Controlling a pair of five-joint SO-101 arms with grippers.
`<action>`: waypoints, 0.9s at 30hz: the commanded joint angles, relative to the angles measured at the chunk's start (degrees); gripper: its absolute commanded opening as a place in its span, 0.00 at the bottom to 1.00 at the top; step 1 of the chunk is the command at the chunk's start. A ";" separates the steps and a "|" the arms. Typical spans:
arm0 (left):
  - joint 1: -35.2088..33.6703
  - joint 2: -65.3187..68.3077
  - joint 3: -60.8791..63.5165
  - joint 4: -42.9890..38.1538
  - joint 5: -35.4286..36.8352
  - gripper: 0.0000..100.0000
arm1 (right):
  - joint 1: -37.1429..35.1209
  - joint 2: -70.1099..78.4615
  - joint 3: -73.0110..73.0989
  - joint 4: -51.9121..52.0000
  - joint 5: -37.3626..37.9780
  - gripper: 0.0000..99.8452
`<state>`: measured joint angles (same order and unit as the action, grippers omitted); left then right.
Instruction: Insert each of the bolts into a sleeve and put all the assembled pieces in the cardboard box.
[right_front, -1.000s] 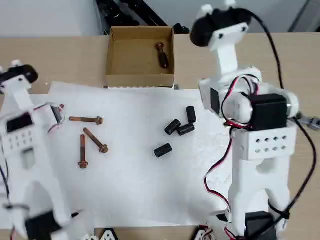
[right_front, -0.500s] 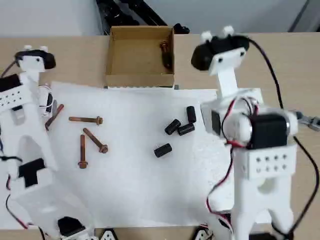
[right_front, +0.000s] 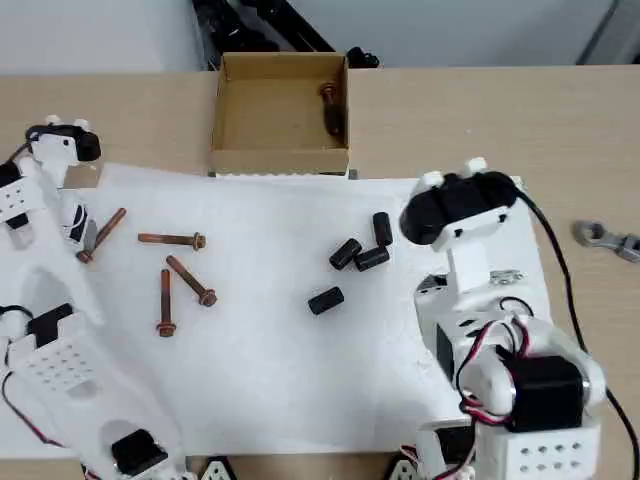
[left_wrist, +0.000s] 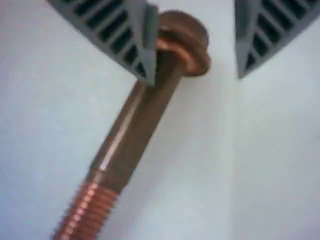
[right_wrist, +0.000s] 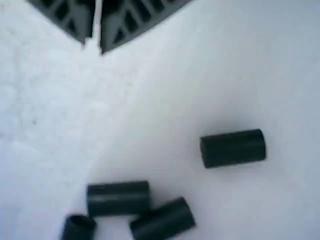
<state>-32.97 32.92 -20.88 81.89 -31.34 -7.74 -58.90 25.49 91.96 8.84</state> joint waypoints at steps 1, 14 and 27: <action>1.14 0.35 -1.54 -2.11 -1.67 0.10 | 2.42 -0.92 0.18 -1.36 0.53 0.00; 2.02 8.97 -1.63 -3.52 -2.81 0.09 | 2.59 -0.84 0.18 -0.84 0.18 0.00; 0.44 9.32 -6.73 3.60 -13.27 0.00 | 2.59 -0.84 0.18 -0.84 0.18 0.00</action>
<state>-30.68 41.89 -25.36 83.47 -40.75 -5.89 -59.25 25.93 91.96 8.84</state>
